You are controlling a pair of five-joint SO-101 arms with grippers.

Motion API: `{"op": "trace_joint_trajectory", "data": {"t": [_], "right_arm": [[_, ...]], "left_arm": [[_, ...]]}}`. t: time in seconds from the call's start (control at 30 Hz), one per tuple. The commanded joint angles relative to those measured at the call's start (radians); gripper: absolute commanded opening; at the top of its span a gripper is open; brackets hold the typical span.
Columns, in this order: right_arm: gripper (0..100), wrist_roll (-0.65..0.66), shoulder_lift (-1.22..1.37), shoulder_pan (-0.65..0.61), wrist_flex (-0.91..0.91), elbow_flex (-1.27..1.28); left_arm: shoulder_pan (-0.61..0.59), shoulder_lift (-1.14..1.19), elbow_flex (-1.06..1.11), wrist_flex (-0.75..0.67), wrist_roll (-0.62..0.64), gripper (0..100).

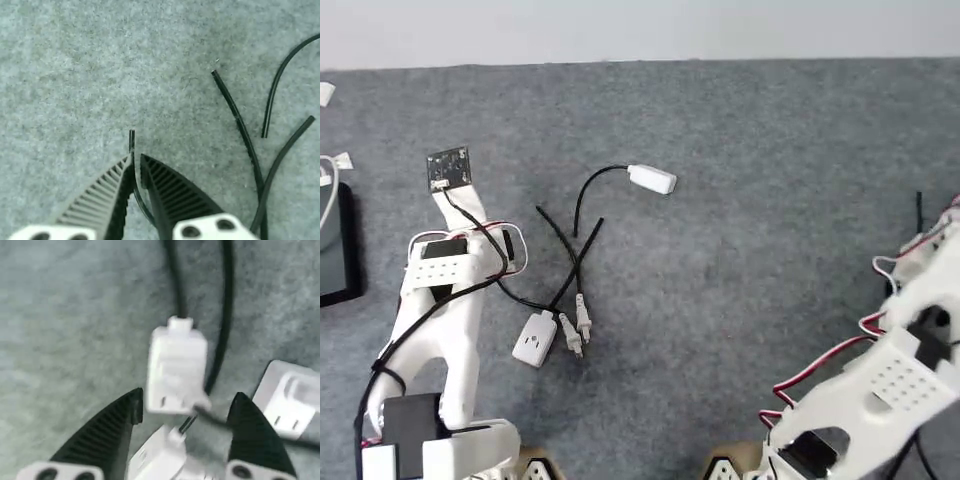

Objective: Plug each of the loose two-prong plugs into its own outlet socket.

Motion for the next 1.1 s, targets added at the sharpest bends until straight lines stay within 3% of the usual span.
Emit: {"op": "trace_joint_trajectory", "data": {"t": [0.0, 0.23, 0.37, 0.53, 0.7, 0.9, 1.07], "right_arm": [[21.4, -0.058, -0.054, -0.03, 0.156, -0.183], [21.9, -0.184, -0.189, -0.108, 0.248, -0.187], [21.8, -0.221, -0.242, -0.249, 0.202, -0.094], [18.1, -0.152, -0.219, -0.504, -0.004, -0.035], [16.8, -0.114, -0.107, -0.638, -0.291, -0.035], [16.9, 0.195, 0.019, -0.776, -0.513, -0.037], [16.9, 0.361, 0.048, -0.866, -0.542, -0.071]], "left_arm": [[0.012, -0.005, -0.044, 0.014, -0.103, 2], [0.058, -0.005, -0.065, 0.038, -0.097, 6], [0.063, 0.002, -0.081, 0.038, 0.078, 16], [-0.025, 0.003, -0.081, 0.041, 0.115, 18], [-0.189, 0.002, -0.079, 0.041, 0.107, 18], [-0.275, -0.003, -0.036, 0.035, -0.078, 18], [-0.238, 0.005, -0.028, -0.081, -0.086, 18]]}}
